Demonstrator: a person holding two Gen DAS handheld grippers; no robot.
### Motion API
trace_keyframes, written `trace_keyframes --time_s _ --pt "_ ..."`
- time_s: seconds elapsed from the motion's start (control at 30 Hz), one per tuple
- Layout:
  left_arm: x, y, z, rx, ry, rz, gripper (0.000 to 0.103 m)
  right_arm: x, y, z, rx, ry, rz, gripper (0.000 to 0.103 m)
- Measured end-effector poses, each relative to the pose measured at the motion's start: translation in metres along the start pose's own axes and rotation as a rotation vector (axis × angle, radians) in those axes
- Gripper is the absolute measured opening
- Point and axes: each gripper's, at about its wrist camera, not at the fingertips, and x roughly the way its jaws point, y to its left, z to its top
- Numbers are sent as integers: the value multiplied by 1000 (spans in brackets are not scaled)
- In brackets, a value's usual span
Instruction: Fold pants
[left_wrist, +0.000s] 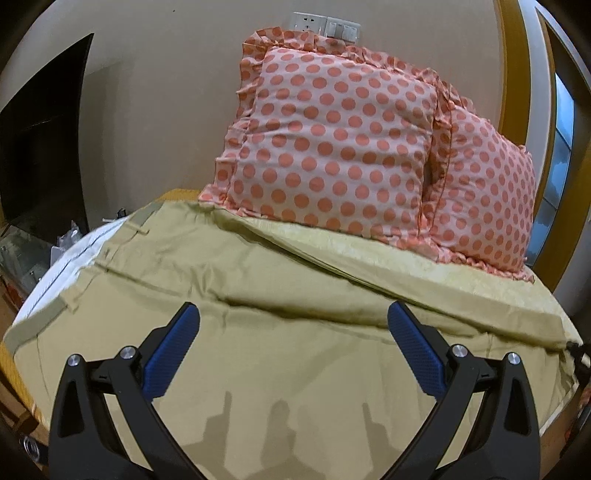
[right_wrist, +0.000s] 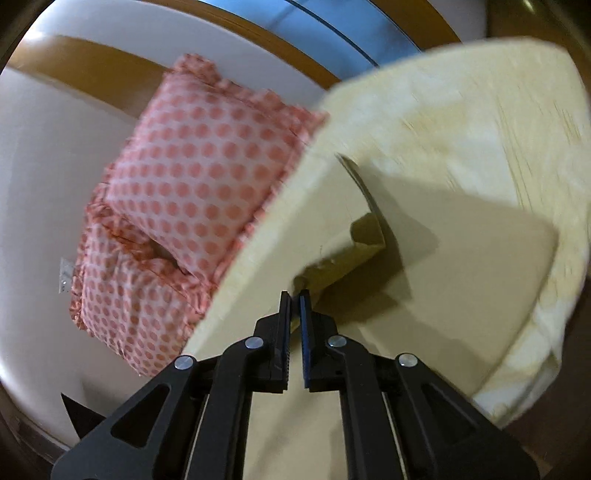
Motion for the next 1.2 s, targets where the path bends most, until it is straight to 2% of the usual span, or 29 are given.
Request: trace_keyframes --time_s 0.03,0.13,0.2,0.23,0.27,0.3,0.37,0.47,0.53,0.6,0.7,0.73,0.8,0.83,0.87,0.93,1.0,1.07,1.1,1.2 --pt "3 3 6 2 -2 5 101 4 -1 -1 19 18 4 38" --pt "11 12 18 -3 1 8 101 -1 2 -7 0 14 9 48" --pt "23 18 29 -24 25 -3 101 5 4 -4 -8 0 -2 48" --pt "33 22 37 -43 44 -24 101 9 4 -2 -22 -8 -5 45" --pt "39 24 40 -57 54 -44 101 14 3 1 -36 -6 -6 35" --pt "50 28 46 -79 71 -78 101 22 1 4 -32 14 8 5" --pt "76 34 59 -121 119 -101 101 14 -2 7 2 -23 87 5" --pt "113 43 71 -178 191 -79 101 -5 10 8 -65 -89 122 5" --pt "144 52 76 -249 271 -70 99 -6 13 10 -74 -88 132 5" --pt "176 63 78 -349 339 -77 92 -6 14 11 -66 -86 136 5" --pt "207 70 80 -417 388 -67 83 -5 14 11 -66 -86 135 5" --pt "219 71 80 -429 400 -46 79 -4 15 11 -68 -84 135 5" --pt "236 74 79 -444 425 -24 61 -2 15 14 -72 -82 135 5" --pt "244 76 78 -450 438 -35 30 -1 15 14 -73 -83 135 5" --pt "249 78 75 -461 451 -60 6 -1 14 16 -78 -81 139 5" --pt "243 81 70 -477 453 -68 5 0 20 21 -96 -84 148 5" --pt "213 77 72 -421 399 -75 5 -6 27 24 -116 -101 162 5" --pt "169 77 75 -384 335 -107 5 -18 31 26 -139 -129 171 5" --pt "135 78 73 -368 291 -135 5 -27 30 26 -151 -146 172 5" --pt "49 80 52 -320 214 -169 6 -46 21 22 -162 -165 158 5"
